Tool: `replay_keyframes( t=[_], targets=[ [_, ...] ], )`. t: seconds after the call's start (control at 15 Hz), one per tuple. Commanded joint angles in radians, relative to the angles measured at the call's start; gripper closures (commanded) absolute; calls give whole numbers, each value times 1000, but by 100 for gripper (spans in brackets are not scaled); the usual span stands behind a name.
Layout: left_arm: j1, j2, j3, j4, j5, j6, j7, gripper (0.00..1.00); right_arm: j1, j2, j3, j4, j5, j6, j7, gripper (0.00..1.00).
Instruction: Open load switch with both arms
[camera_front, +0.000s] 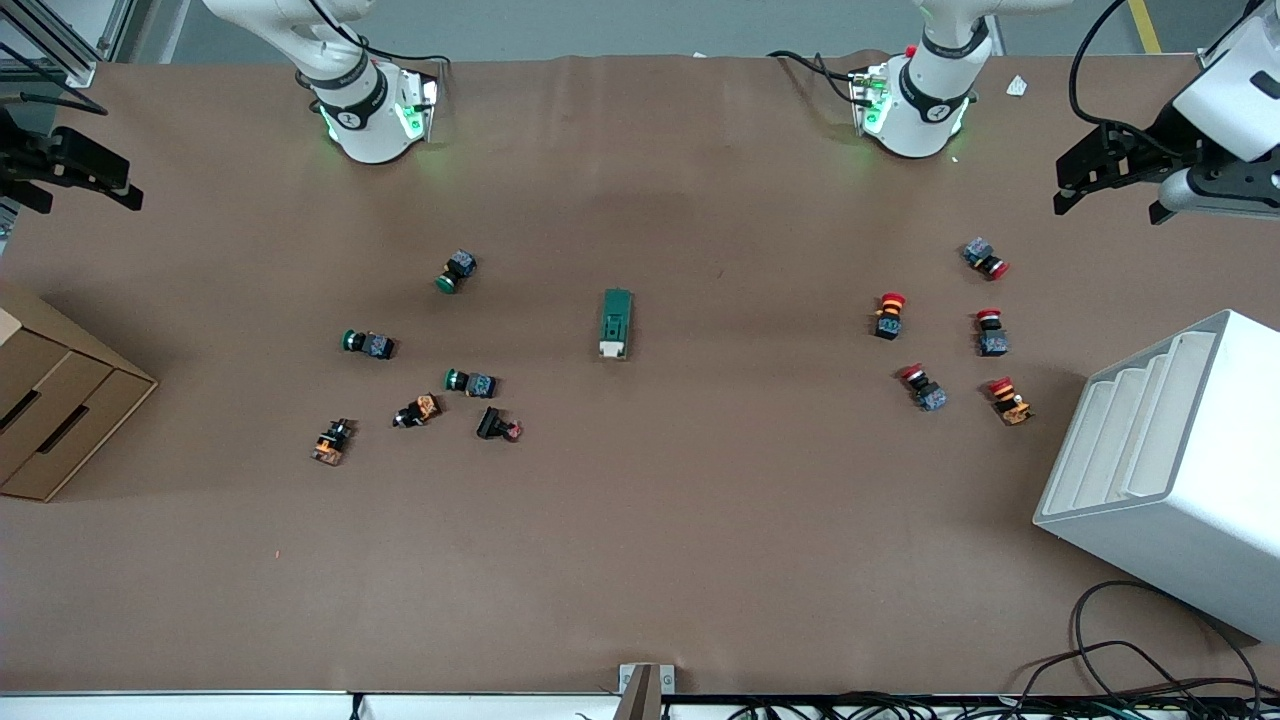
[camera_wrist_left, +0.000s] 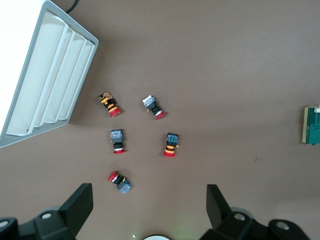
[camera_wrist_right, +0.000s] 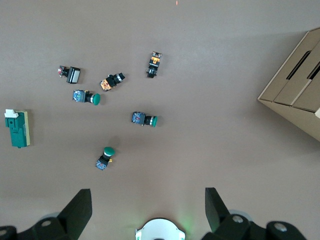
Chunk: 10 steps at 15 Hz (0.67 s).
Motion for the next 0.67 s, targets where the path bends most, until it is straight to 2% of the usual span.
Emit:
replay_keyframes(
  t=[0.0, 0.47, 0.6],
  targets=[
    [8, 7, 0, 22, -6, -31, 7, 0, -8, 2, 6, 1, -10, 16, -8, 0],
    [-17, 78, -12, 54, -12, 3, -10, 0, -2, 2, 11, 5, -51, 16, -10, 0],
    [-56, 93, -65, 49, -11, 41, -48, 0, -2, 8, 11, 5, -51, 19, -10, 0]
  ],
)
